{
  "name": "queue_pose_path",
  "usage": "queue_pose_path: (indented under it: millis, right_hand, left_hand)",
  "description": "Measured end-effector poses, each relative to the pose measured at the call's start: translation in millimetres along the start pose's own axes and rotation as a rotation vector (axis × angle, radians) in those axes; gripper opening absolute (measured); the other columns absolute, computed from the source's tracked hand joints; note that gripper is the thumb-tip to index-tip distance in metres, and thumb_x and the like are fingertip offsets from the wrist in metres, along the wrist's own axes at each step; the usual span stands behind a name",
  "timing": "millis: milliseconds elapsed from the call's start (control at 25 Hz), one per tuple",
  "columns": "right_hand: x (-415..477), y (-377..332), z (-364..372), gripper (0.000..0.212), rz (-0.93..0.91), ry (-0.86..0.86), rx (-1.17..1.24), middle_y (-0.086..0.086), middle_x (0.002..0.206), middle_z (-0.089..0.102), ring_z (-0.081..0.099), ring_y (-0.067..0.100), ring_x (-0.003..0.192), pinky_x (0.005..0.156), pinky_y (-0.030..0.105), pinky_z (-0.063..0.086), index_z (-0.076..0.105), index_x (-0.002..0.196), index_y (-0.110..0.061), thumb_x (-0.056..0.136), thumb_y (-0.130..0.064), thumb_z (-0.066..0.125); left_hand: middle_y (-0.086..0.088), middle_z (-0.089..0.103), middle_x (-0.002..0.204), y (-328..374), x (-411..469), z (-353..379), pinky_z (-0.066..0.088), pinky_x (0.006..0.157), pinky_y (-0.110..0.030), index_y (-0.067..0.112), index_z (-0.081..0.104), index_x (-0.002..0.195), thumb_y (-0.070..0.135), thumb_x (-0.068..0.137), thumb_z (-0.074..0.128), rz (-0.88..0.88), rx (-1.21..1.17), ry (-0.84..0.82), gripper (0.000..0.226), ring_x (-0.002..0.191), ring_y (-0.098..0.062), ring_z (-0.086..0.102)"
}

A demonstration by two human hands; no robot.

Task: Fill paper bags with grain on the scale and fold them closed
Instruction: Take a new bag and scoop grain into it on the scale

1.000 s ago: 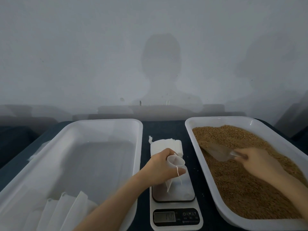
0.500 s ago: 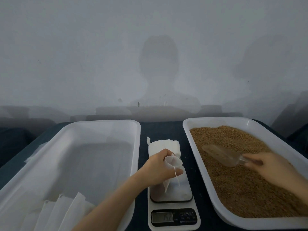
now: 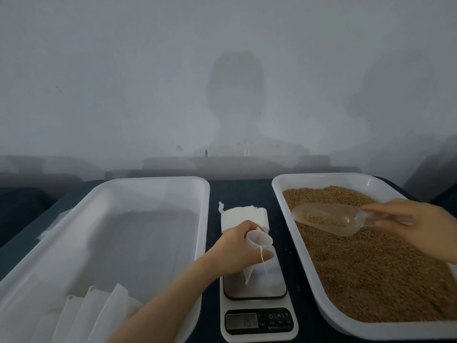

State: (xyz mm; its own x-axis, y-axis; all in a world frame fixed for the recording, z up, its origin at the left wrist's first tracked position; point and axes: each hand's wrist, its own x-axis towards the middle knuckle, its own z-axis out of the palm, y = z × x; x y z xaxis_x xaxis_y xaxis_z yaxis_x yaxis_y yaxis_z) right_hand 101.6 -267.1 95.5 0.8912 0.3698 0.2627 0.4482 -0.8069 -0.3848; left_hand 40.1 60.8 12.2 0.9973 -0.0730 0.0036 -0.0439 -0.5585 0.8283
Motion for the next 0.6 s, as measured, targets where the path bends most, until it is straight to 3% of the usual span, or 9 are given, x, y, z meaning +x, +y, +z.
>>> queue_pose_path:
  millis: [120, 200, 280, 400, 600]
  right_hand:
    - [5, -31, -6, 0.043, -0.123, -0.020, -0.023, -0.029, 0.094, 0.063, 0.061, 0.002, 0.087, 0.091, 0.035, 0.044, 0.060, 0.106, -0.050, 0.076, -0.022, 0.071]
    - [11, -46, -5, 0.038, -0.174, -0.031, -0.077, -0.030, 0.095, 0.061, 0.058, 0.002, 0.093, 0.103, 0.044, 0.034, 0.062, 0.111, -0.045, 0.079, -0.027, 0.068]
    - [16, -56, -2, 0.035, -0.206, -0.040, -0.153, -0.033, 0.096, 0.057, 0.051, 0.000, 0.098, 0.104, 0.035, 0.021, 0.059, 0.113, -0.048, 0.082, -0.032, 0.065]
    - [24, -70, 3, 0.034, -0.217, -0.075, -0.251, -0.035, 0.097, 0.052, 0.042, -0.004, 0.099, 0.090, 0.024, 0.012, 0.052, 0.114, -0.056, 0.086, -0.038, 0.060]
    - [36, -82, 6, 0.031, -0.248, -0.072, -0.420, -0.033, 0.100, 0.049, 0.036, -0.003, 0.103, 0.098, 0.028, 0.008, 0.050, 0.119, -0.056, 0.091, -0.042, 0.051]
  left_hand:
    - [0.012, 0.055, 0.108, 0, 1, 1, 0.047, 0.074, -0.015, 0.034, 0.047, 0.113, 0.043, 0.077, 0.074, 0.000, -0.001, -0.006, 0.046, 0.094, -0.010, 0.057]
    - [0.010, 0.056, 0.109, 0, 0, 1, 0.049, 0.076, -0.017, 0.033, 0.047, 0.116, 0.043, 0.076, 0.074, -0.005, -0.006, -0.012, 0.049, 0.095, -0.010, 0.058]
    - [0.009, 0.057, 0.111, 0, 0, 1, 0.049, 0.077, -0.017, 0.031, 0.047, 0.120, 0.043, 0.076, 0.074, -0.007, -0.012, -0.022, 0.052, 0.095, -0.009, 0.058]
    - [0.009, 0.058, 0.111, 0, -1, 0, 0.050, 0.077, -0.015, 0.030, 0.046, 0.121, 0.042, 0.078, 0.073, 0.004, -0.027, -0.038, 0.052, 0.094, -0.008, 0.059]
    - [0.016, 0.054, 0.102, -1, 0, 0, 0.048, 0.073, -0.013, 0.034, 0.045, 0.115, 0.045, 0.079, 0.071, 0.018, -0.011, -0.039, 0.046, 0.090, -0.006, 0.058]
